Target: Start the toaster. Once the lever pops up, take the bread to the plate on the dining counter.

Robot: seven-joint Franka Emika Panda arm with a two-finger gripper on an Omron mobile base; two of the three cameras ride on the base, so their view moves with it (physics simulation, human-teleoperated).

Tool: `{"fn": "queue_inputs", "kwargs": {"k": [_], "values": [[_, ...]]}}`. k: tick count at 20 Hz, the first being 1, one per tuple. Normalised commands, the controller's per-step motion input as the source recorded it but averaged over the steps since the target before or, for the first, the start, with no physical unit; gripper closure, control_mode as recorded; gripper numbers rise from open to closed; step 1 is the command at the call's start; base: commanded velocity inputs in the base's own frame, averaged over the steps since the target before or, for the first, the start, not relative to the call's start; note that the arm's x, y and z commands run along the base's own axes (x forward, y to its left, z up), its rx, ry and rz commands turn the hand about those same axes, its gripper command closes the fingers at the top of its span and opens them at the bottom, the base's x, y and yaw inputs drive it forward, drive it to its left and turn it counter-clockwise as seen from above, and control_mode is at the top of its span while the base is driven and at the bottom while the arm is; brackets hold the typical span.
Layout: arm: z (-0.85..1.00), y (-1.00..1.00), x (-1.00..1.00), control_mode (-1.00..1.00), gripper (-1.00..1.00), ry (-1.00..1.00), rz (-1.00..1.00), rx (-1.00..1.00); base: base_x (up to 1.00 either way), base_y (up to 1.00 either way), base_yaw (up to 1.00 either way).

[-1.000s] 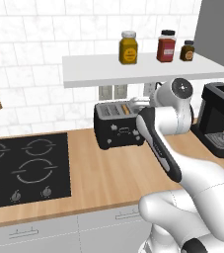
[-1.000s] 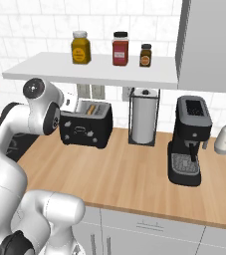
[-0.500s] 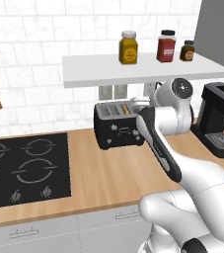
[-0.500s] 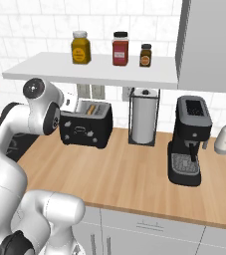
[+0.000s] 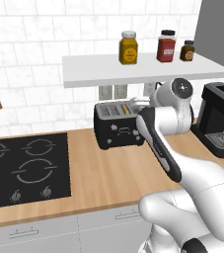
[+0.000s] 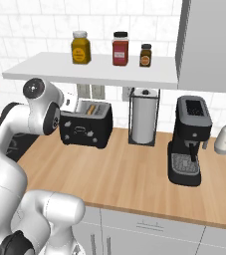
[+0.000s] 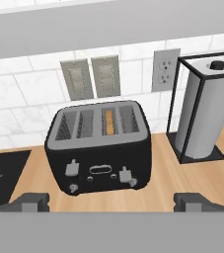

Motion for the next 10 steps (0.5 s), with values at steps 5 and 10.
{"fn": "queue_inputs", "kwargs": {"k": [5, 10], "values": [[0.0, 0.0, 0.0, -1.0, -1.0, 0.0, 0.0, 0.0, 0.0, 0.0, 0.0], [0.0, 0.0, 0.0, -1.0, -1.0, 0.0, 0.0, 0.0, 0.0, 0.0, 0.0]]}}
